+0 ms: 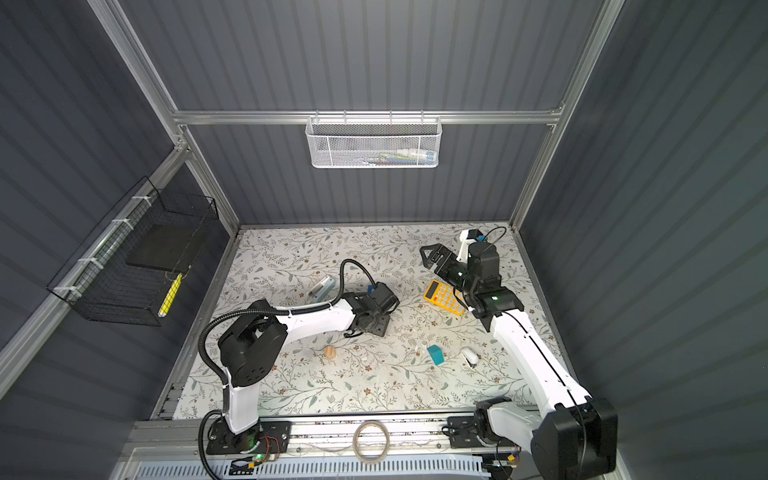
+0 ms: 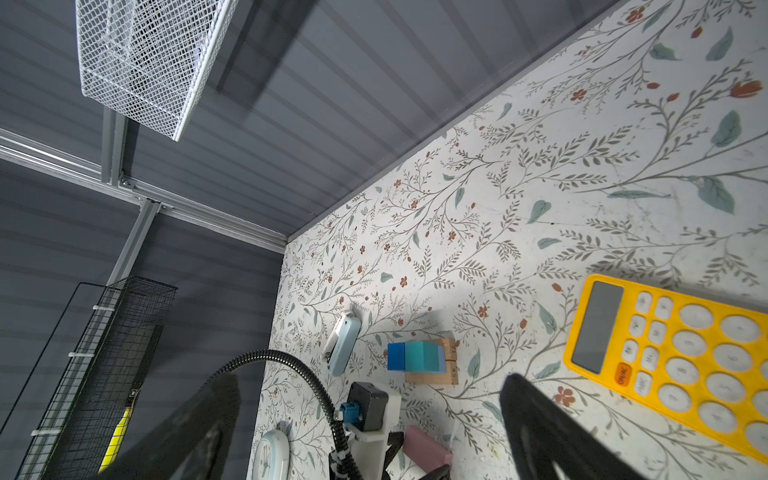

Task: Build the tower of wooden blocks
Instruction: 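Lower the left gripper over the pink block and close on it, then lift the pink block with the left gripper toward the stack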

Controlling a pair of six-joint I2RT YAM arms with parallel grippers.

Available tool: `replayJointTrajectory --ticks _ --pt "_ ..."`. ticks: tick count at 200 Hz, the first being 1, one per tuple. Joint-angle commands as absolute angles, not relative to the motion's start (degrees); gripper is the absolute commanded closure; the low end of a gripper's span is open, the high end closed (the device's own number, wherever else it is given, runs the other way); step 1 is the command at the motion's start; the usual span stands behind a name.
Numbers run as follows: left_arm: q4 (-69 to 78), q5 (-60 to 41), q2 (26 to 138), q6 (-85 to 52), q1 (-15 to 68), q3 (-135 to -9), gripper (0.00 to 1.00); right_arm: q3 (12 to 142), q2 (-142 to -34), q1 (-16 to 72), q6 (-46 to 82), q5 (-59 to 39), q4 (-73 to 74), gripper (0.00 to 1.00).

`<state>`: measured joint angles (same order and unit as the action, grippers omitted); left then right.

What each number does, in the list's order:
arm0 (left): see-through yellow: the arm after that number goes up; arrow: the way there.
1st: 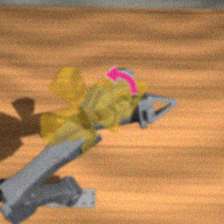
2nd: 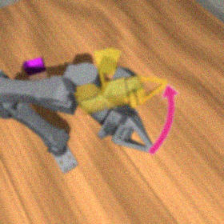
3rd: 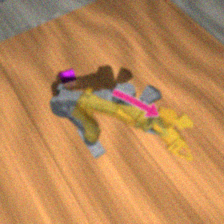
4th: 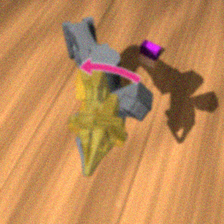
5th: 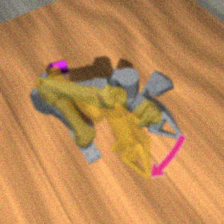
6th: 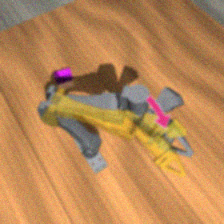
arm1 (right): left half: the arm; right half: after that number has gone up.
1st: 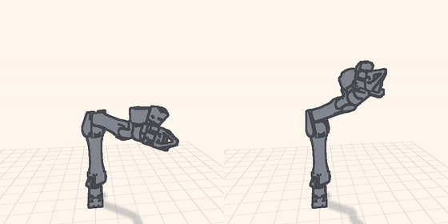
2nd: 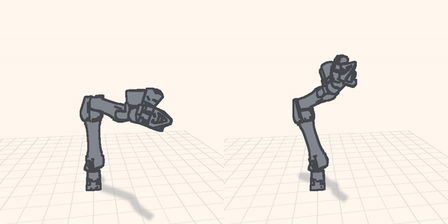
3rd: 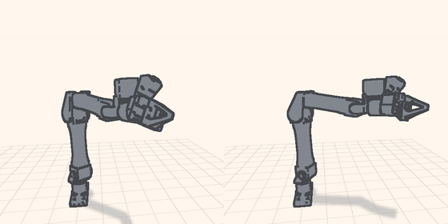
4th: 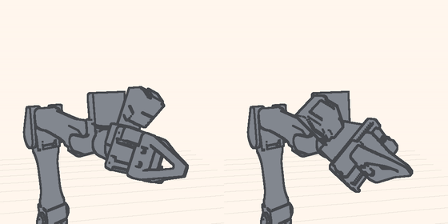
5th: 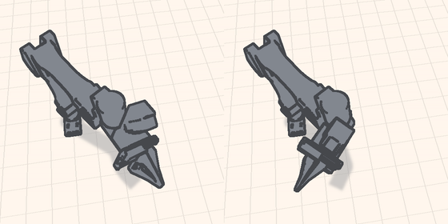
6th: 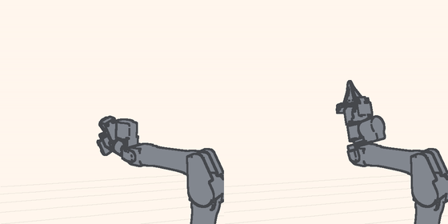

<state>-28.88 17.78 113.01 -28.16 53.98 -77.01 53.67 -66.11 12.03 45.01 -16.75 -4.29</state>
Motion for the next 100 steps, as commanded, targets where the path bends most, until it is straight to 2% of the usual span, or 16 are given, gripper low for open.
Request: replayJointTrajectory --ticks 1,100 --pt "-30.5 16.94 114.08 -28.68 54.3 -78.4 0.33 53.53 -66.31 11.78 45.34 -17.4 -3.78 0.01" --pt "-31.89 16.66 115.53 -28.13 54.29 -79.49 0.33 53.53 -66.52 11.73 45.35 -17.36 -3.69 0.01"
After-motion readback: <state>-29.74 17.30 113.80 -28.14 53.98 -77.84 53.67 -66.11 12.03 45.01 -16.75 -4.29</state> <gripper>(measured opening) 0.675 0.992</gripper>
